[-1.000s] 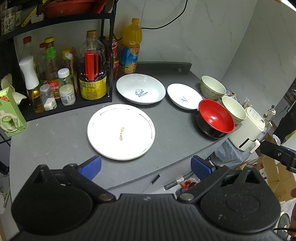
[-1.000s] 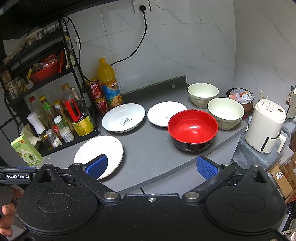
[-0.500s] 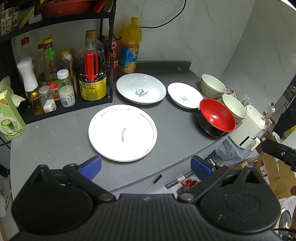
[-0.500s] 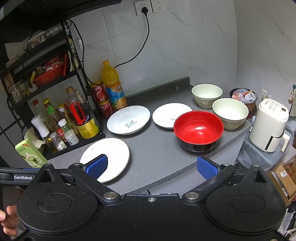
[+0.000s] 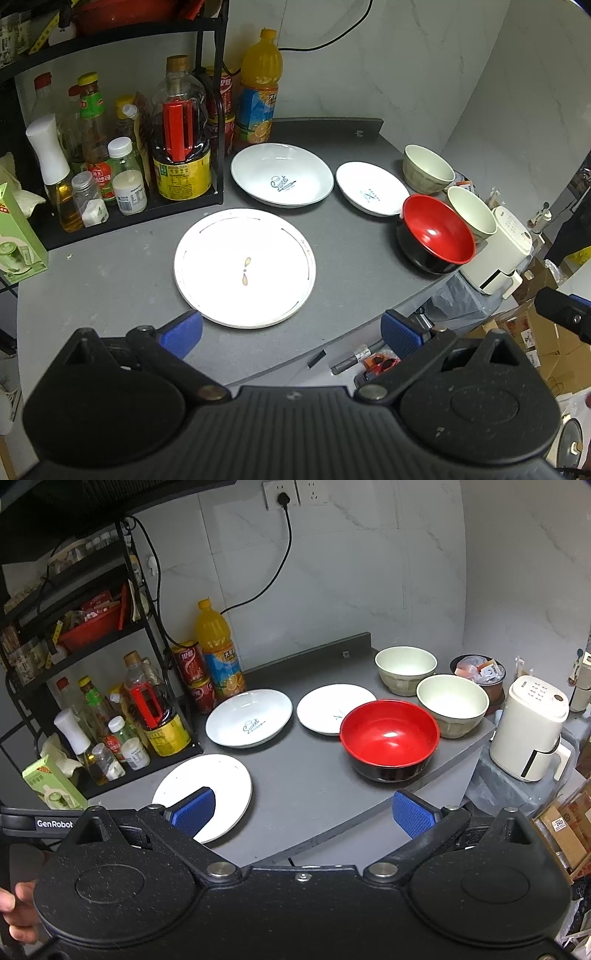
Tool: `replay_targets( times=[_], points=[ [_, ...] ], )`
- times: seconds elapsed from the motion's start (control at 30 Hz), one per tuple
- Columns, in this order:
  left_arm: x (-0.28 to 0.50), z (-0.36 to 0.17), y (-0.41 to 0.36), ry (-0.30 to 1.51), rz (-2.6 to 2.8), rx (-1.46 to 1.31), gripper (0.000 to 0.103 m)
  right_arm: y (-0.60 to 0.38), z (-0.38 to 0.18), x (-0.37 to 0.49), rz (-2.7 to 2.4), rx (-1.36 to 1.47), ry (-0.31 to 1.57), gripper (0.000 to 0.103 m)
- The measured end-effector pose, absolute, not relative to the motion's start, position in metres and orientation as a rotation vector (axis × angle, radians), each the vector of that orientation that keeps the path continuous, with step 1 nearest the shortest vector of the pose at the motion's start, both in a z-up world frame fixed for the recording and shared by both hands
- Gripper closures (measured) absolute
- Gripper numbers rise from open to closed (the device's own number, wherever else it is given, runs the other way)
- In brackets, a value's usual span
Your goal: Organize plates and bowls
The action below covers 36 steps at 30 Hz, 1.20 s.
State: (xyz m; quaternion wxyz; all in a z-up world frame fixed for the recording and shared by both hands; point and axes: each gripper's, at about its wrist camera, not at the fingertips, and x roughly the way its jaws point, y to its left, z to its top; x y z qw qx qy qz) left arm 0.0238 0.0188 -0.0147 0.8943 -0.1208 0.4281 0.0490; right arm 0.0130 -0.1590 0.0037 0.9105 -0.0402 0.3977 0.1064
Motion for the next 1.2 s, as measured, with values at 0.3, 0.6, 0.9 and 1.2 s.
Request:
replay_targets(
  times=[0.3,0.6,0.9,1.2],
  points=[
    [0.047,-0.011,0.020,0.879,0.101,-0.258,0.001,-0.168,0.001,0.035,0.206,-0.070,0.827,0.000],
    [0.081,-0.009,0.011,0.887,0.113,-0.274,0.001,-0.189,-0.009,0.067,0.184,-0.010,0.858,0.000],
    [0.127,-0.008,-0.014,0.898,0.106,-0.255,0.001,-0.215,-0.016,0.109,0.144,-0.007,0.853,0.000],
    [0.196,-0.010,-0.050,0.914,0.095,-0.256,0.002,-0.253,-0.033,0.168,0.132,-0.007,0.886,0.000]
  ],
)
